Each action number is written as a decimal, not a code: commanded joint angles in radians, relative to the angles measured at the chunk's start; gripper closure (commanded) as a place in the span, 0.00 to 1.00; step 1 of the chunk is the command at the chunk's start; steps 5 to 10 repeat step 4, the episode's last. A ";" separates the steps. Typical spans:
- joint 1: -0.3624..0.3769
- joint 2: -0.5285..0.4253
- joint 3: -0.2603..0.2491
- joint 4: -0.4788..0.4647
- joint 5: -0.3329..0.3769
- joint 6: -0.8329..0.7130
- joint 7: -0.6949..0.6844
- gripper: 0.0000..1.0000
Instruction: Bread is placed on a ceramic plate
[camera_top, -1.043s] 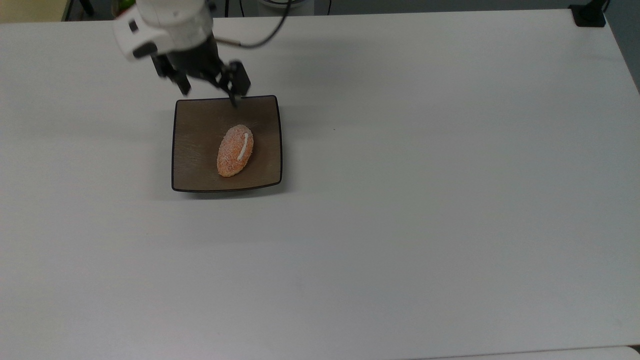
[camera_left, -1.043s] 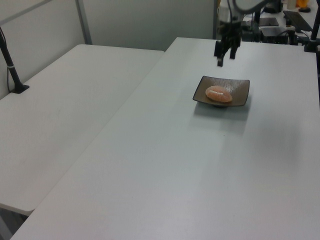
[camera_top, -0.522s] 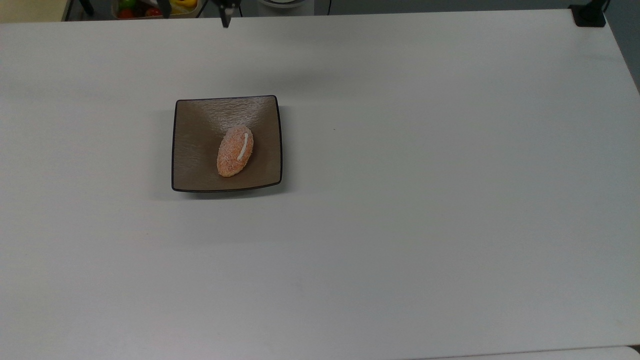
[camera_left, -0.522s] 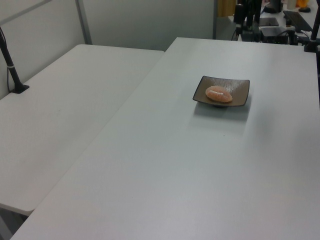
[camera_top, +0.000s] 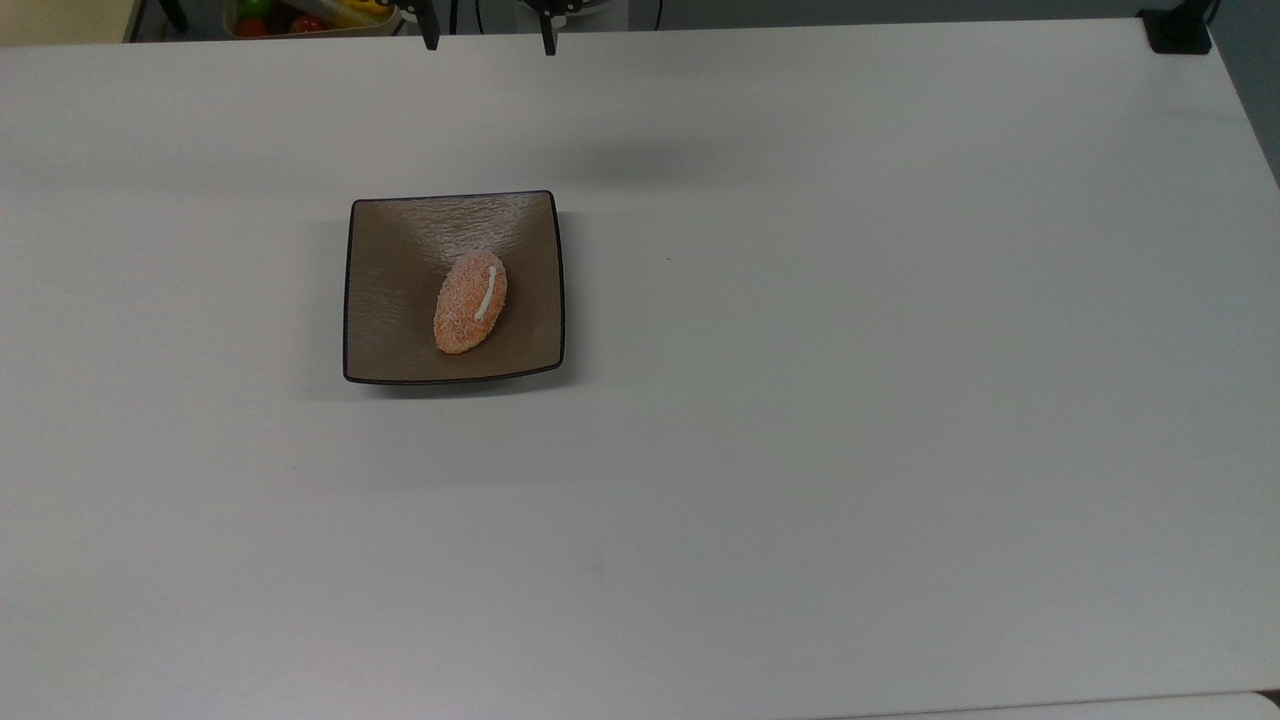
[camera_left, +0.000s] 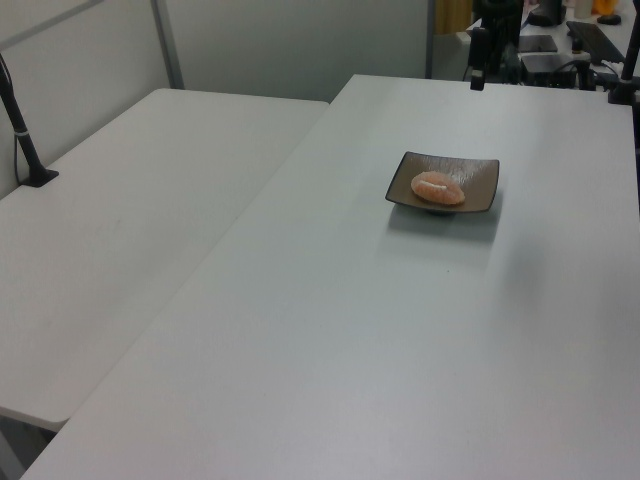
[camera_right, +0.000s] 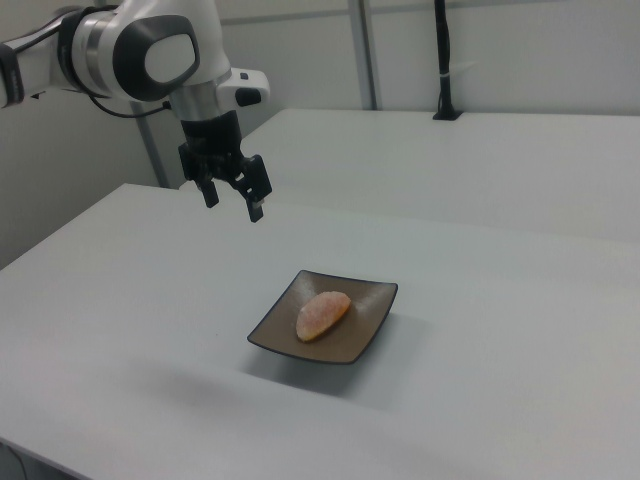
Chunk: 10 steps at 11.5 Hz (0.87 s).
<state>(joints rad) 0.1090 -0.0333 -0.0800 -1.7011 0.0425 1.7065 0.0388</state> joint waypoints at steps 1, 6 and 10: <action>0.003 -0.030 -0.004 -0.037 -0.003 0.024 -0.034 0.00; 0.004 -0.019 -0.004 -0.032 -0.003 0.012 -0.037 0.00; 0.004 -0.019 -0.004 -0.032 -0.003 0.012 -0.037 0.00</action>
